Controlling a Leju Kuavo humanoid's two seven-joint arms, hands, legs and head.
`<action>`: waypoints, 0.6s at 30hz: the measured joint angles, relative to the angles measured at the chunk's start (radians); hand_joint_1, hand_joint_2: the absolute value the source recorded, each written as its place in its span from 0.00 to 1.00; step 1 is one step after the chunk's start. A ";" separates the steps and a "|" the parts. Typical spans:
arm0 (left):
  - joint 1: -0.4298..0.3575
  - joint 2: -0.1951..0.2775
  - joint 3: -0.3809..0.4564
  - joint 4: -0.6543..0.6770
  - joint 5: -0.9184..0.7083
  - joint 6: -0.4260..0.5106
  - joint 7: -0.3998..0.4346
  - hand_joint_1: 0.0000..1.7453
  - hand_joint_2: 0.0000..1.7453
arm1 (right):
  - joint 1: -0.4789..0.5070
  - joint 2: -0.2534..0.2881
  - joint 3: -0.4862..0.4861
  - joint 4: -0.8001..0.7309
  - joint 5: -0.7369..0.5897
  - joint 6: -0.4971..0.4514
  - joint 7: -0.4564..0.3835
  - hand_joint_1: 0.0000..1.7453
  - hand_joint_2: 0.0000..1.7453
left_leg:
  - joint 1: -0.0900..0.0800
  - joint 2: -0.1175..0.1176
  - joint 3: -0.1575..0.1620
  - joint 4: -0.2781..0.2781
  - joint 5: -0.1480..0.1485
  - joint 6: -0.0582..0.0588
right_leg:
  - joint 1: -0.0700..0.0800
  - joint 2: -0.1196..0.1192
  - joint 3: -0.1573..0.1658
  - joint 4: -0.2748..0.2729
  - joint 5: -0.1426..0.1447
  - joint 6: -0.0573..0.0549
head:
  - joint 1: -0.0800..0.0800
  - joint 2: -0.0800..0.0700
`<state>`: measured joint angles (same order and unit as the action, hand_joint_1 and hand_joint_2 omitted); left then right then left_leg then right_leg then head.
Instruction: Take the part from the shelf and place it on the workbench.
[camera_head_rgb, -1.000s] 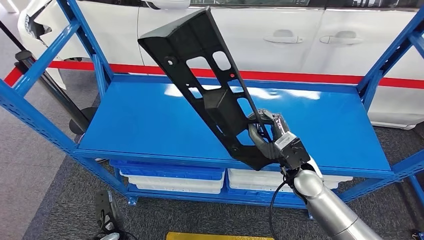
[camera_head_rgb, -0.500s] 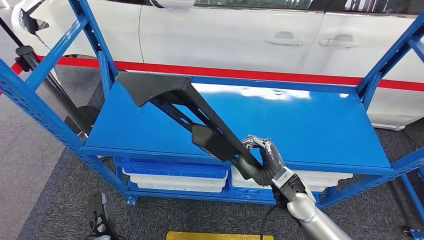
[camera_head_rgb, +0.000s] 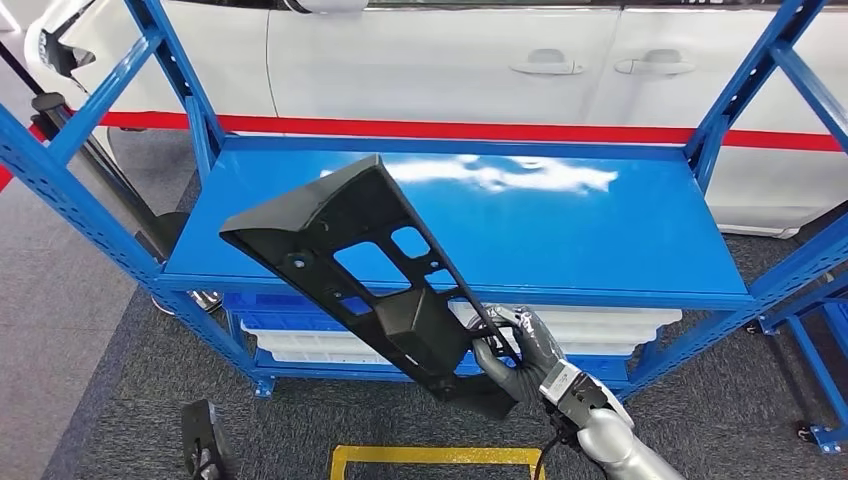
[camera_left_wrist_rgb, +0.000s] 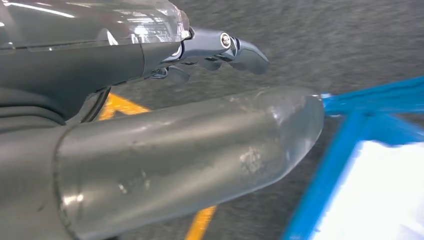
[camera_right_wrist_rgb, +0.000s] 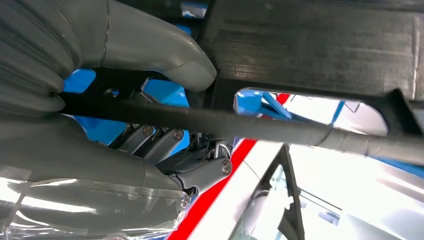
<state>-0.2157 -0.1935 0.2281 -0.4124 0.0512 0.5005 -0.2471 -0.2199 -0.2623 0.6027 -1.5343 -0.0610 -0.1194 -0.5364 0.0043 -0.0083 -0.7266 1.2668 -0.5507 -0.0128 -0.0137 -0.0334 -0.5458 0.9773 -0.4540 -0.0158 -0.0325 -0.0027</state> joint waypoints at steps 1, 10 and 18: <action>-0.001 -0.009 0.002 0.015 0.000 0.003 -0.009 0.00 0.00 | 0.006 -0.002 0.003 0.000 0.001 -0.004 -0.002 1.00 1.00 | 0.003 0.000 0.009 0.017 0.006 -0.005 | -0.002 0.000 -0.014 0.006 0.006 0.003 | 0.000 0.000; -0.021 -0.029 0.012 0.073 -0.004 0.001 -0.013 0.00 0.00 | 0.027 -0.003 0.009 -0.002 0.003 -0.012 -0.008 1.00 1.00 | 0.007 -0.013 0.163 -0.216 0.065 0.036 | -0.013 0.016 -0.094 0.070 0.024 0.053 | 0.000 0.000; -0.031 -0.034 0.018 0.086 -0.007 0.001 -0.013 0.00 0.00 | 0.035 0.010 0.009 -0.002 0.003 -0.016 -0.008 1.00 1.00 | -0.008 -0.004 0.072 -0.218 0.142 0.064 | -0.012 0.021 -0.099 0.279 -0.105 0.044 | 0.000 0.000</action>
<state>-0.2463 -0.2276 0.2459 -0.3260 0.0446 0.5012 -0.2598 -0.1847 -0.2518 0.6118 -1.5358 -0.0576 -0.1354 -0.5440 -0.0032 -0.0124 -0.6542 1.0492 -0.4092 0.0508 -0.0260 -0.0125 -0.6445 1.2564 -0.5586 0.0277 -0.0324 -0.0027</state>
